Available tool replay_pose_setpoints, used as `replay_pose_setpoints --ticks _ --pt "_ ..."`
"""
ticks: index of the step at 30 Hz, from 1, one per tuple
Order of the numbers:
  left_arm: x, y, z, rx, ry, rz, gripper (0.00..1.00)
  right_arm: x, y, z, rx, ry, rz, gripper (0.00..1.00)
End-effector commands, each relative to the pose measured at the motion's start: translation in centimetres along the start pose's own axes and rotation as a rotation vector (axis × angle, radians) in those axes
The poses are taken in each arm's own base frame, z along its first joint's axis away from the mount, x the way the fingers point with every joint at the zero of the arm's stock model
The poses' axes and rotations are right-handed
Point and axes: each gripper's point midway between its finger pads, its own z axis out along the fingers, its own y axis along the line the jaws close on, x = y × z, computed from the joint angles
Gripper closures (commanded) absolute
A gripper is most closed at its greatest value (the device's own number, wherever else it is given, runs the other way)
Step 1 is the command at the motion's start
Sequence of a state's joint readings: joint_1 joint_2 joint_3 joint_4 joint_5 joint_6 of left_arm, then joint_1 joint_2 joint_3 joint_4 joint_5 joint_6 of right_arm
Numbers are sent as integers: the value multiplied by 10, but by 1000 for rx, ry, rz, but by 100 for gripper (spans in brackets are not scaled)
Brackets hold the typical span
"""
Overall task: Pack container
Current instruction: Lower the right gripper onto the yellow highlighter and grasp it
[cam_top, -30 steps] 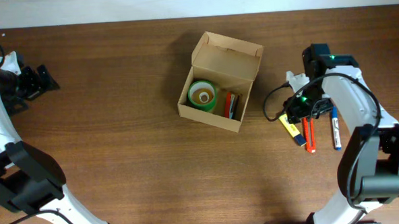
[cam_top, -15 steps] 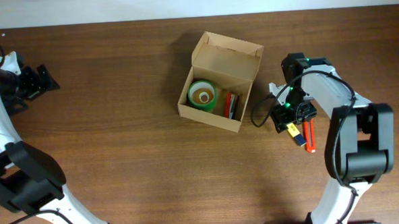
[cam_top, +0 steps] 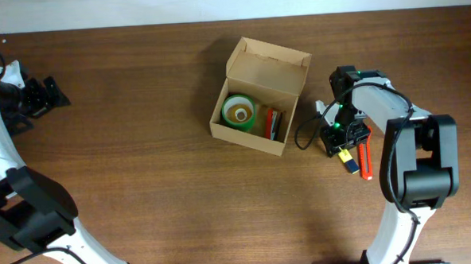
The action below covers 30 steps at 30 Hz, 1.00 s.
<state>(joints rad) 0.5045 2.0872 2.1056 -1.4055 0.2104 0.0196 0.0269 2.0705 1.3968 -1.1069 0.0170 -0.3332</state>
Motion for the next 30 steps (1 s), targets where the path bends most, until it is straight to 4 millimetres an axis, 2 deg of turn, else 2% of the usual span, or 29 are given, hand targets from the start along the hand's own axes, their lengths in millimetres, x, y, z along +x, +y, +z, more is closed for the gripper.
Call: replay_pose_setpoints --ticks 1,10,20,26,30 --pt "1 -1 -1 10 -2 17 0 -3 2 5 -5 0 9 51" --pt "1 -1 -1 10 -2 17 0 -10 -4 5 4 -34 41 63" --pt "1 -1 -1 10 -2 17 0 2 -18 15 -11 -22 117 66" --pt "1 -1 -1 10 -2 17 0 15 -18 31 3 12 135 57" --pt "1 -1 -1 10 -2 17 0 21 -20 37 28 28 161 65"
